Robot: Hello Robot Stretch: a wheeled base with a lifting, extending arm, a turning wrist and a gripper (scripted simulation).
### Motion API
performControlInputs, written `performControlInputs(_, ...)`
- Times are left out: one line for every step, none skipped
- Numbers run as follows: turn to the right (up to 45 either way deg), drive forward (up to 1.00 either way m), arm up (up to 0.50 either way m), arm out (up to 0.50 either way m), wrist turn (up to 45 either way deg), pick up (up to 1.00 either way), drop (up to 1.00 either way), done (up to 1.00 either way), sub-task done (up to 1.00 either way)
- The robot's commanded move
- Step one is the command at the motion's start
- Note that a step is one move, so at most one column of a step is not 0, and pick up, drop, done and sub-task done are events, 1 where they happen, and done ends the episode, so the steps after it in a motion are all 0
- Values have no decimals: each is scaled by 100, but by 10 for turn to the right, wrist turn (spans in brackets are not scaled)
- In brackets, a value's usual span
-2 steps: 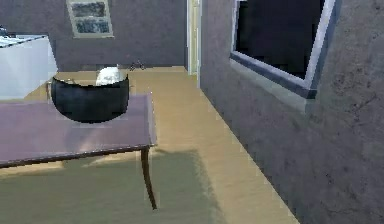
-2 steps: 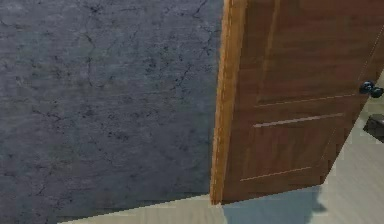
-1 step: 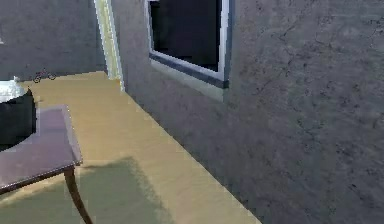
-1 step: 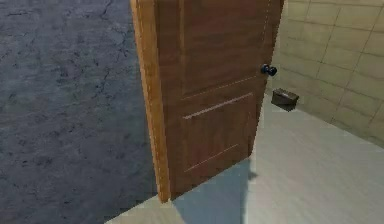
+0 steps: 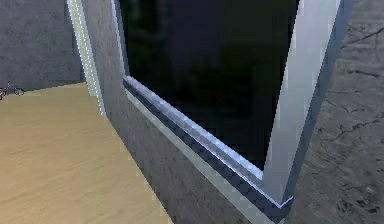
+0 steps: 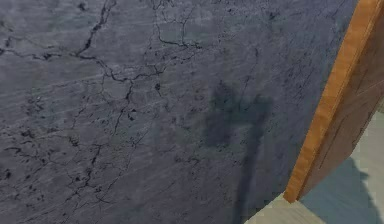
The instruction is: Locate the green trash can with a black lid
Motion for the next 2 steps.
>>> performControlInputs(-30,0,0,0,0,0,0,0,0)
performControlInputs(0,5,0,0,0,0,0,0,0)
